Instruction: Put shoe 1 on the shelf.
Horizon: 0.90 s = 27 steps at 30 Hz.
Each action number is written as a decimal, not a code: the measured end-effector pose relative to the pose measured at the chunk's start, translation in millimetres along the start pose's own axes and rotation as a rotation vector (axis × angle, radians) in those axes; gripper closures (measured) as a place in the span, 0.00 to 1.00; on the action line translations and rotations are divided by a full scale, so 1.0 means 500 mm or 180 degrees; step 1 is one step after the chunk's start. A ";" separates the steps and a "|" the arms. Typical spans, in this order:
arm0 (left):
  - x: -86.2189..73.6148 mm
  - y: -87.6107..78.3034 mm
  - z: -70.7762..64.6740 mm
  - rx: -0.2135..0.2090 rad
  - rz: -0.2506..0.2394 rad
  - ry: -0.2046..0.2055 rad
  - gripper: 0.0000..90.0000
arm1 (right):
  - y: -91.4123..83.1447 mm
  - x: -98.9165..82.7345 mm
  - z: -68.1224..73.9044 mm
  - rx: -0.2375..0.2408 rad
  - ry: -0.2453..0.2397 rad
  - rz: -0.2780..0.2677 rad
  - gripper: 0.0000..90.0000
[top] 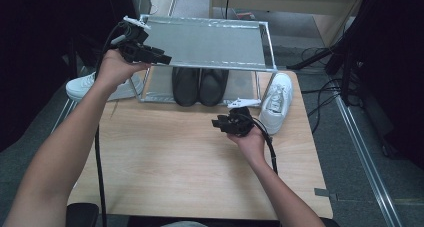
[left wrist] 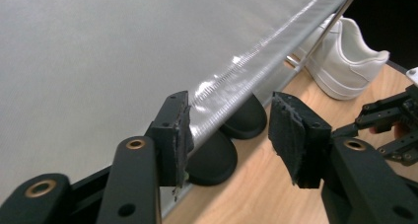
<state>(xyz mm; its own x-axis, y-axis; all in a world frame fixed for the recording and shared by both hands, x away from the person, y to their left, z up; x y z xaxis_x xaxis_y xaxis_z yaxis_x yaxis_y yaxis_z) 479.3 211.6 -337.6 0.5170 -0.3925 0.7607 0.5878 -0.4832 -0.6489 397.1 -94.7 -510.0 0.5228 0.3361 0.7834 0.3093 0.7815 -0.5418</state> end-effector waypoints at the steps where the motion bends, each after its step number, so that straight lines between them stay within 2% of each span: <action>1: -0.005 -0.009 -0.006 0.0008 -0.0037 -0.0024 0.53 | -0.008 -0.003 0.002 0.0008 -0.0030 -0.0017 0.70; 7: -0.053 -0.058 -0.032 -0.0059 -0.0075 -0.0112 0.50 | -0.056 -0.017 0.019 0.0070 -0.0051 -0.0112 0.68; 10: -0.085 -0.067 -0.037 -0.0023 0.0006 -0.0119 0.49 | -0.073 -0.026 0.024 0.0080 -0.0092 -0.0115 0.67; 14: -0.126 -0.075 -0.040 0.0006 0.0025 -0.0160 0.49 | -0.093 -0.038 0.029 0.0109 -0.0094 -0.0129 0.65; 19: -0.179 -0.076 -0.043 0.0063 0.0052 -0.0217 0.49 | -0.102 -0.050 0.031 0.0140 -0.0079 -0.0035 0.63; 26: -0.238 -0.074 -0.042 0.0097 0.0062 -0.0292 0.48 | -0.100 -0.057 0.026 0.0145 -0.0071 -0.0056 0.63; 27: -0.247 -0.073 -0.041 0.0065 0.0074 -0.0331 0.47 | -0.098 -0.055 0.025 0.0131 -0.0098 -0.0051 0.63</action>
<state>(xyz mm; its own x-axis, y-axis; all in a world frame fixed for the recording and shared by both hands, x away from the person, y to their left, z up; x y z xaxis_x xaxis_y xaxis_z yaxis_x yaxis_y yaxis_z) 381.3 261.8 -407.5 0.5918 -0.3197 0.7400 0.5869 -0.4584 -0.6674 357.3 -135.7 -501.2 0.4932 0.3389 0.8012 0.2841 0.8077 -0.5166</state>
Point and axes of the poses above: each handheld gripper's, and its own axes: y roughly forward along the jaws, x roughly out of its top, z roughly to its left, the point moved 3 cm from there along y, roughly forward along the jaws, and after that the axes turned 9 degrees about x, right-handed, at the moved point
